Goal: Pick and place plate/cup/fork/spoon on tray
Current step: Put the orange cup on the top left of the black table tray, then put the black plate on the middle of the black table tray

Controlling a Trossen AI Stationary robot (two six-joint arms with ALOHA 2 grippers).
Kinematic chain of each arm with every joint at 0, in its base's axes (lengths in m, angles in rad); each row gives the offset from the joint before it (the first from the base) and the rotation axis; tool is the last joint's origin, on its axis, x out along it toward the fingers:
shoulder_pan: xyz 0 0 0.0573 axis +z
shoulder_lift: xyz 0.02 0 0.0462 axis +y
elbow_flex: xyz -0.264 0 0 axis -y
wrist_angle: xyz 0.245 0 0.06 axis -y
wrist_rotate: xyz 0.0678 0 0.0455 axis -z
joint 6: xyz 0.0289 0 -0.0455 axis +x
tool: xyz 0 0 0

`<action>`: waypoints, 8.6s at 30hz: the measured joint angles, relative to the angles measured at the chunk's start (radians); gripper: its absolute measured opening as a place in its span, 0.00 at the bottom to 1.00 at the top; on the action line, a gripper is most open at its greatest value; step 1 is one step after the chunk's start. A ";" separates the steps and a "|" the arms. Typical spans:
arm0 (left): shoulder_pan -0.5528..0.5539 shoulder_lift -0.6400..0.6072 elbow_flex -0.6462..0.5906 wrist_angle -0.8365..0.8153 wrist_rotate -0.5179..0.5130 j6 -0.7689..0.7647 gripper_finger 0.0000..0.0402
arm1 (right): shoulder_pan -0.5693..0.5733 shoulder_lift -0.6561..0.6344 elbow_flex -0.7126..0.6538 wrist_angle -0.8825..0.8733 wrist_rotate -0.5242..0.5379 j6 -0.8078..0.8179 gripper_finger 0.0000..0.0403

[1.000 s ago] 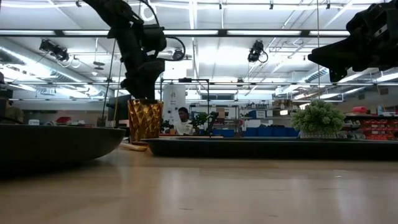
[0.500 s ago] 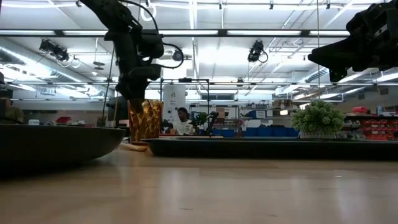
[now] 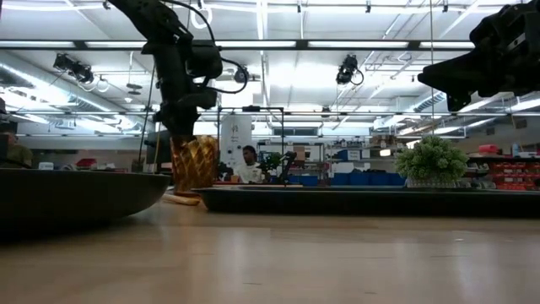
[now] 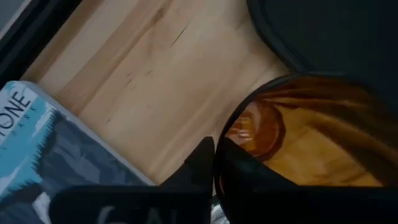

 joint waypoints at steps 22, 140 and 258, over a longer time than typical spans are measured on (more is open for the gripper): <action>-0.080 0.220 0.382 -0.092 0.031 -0.093 0.04 | 0.000 0.000 0.000 0.000 0.000 0.000 0.22; -0.577 -0.092 -0.238 -0.128 0.169 0.087 0.36 | 0.000 0.000 0.000 0.030 0.000 0.000 0.22; -0.681 -0.432 -0.591 0.066 0.131 -0.591 0.04 | 0.000 0.000 0.000 0.035 0.000 0.000 0.22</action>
